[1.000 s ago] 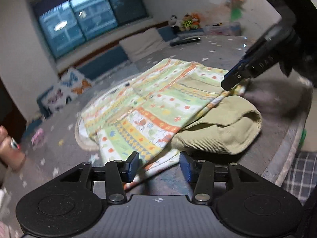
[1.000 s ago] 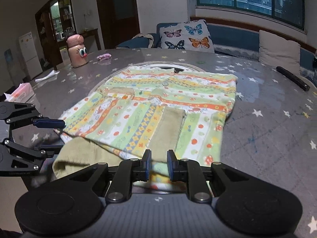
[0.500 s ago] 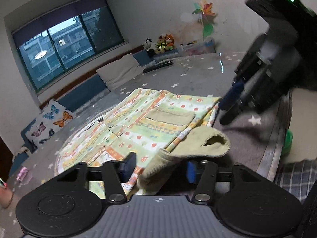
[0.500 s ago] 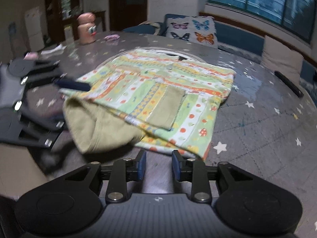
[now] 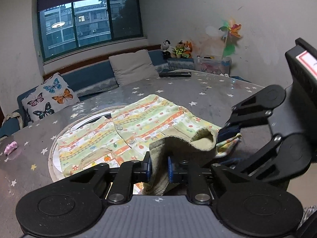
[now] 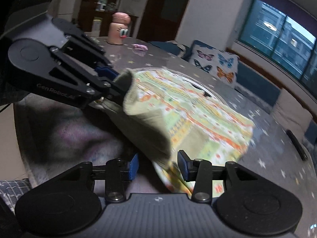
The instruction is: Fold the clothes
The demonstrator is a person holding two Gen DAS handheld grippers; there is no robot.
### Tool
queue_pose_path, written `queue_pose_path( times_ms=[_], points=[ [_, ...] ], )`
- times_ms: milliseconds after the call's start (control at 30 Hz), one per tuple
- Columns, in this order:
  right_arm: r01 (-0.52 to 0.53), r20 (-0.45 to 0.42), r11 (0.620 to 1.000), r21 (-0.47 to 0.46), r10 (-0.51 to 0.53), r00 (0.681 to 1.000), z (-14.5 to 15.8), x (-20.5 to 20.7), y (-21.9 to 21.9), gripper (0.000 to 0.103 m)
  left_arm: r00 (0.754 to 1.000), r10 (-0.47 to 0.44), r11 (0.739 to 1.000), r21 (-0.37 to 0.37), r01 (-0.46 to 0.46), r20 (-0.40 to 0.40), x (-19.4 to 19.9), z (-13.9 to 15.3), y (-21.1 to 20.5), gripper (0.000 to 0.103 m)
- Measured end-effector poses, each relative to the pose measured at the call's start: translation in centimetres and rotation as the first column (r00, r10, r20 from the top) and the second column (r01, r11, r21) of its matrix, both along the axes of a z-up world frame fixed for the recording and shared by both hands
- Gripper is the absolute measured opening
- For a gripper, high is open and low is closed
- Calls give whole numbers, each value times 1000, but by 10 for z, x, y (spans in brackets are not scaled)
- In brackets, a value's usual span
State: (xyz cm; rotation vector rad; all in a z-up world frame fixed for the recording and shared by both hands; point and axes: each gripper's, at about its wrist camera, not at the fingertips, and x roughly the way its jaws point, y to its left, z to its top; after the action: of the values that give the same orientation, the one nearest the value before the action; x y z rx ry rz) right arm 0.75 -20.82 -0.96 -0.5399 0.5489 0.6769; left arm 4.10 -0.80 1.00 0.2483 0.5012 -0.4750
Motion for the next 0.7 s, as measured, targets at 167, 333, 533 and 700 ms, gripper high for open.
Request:
queue_pose_path(
  times_ms=[167,333,533,700],
  points=[
    [8,-45,1000,24,-7,999,4,15,5,17,1000,20,1000,18,-19,-2,-12,-2,12,32],
    [40,-91,994,98,-31,995,19,26,-3,15,997,72,994,78,-73,18,-34,-12,28,48],
    [58,-84,988,140,-46,995,33,34,-7,15,991,115,974,187,-127,74,-37,-25,38,48],
    [68,-68,987,146,-58,996,38,37,-7,14,986,102,956,262,-134,133,-31,-33,40,40]
  ],
)
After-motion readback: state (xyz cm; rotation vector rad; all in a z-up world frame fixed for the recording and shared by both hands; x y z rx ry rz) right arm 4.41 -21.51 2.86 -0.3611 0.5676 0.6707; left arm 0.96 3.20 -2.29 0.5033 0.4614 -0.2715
